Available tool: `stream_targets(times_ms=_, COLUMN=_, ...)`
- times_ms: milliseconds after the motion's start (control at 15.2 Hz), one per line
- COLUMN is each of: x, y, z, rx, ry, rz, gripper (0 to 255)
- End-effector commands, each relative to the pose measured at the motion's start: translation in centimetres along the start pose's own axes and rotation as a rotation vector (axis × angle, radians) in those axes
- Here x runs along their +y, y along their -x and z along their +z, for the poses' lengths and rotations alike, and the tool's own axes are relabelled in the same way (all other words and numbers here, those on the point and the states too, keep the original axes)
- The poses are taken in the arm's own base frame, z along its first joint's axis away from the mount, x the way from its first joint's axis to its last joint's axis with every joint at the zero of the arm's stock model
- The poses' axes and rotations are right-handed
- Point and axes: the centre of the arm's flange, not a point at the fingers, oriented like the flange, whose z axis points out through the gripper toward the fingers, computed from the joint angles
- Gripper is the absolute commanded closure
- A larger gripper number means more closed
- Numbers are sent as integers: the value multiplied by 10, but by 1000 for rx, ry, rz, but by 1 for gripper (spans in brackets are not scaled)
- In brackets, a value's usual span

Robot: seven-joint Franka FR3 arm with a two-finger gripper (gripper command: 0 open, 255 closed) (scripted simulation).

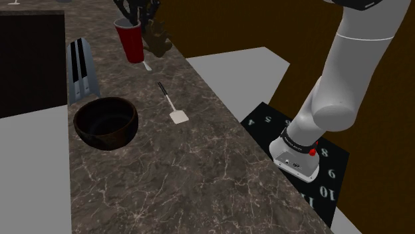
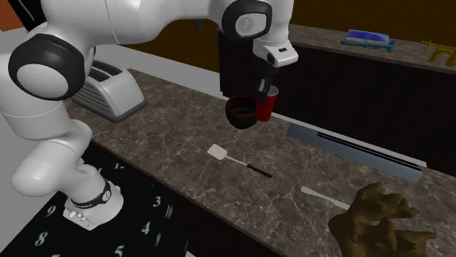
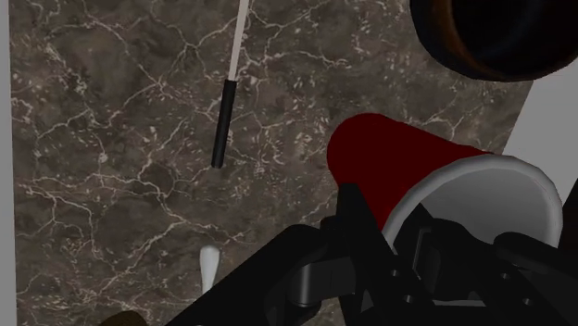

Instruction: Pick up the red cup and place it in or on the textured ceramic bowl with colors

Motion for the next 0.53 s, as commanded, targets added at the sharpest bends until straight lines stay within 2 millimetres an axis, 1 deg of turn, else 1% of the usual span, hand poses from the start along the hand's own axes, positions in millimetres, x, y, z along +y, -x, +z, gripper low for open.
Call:
stream_targets(times_ms=0, x=-21, y=16, z=-2, rx=0, ry=0, rz=1, gripper=255)
stream_targets(times_ms=462, x=-93, y=73, z=-12, rx=0, ry=0, rz=1, gripper=255)
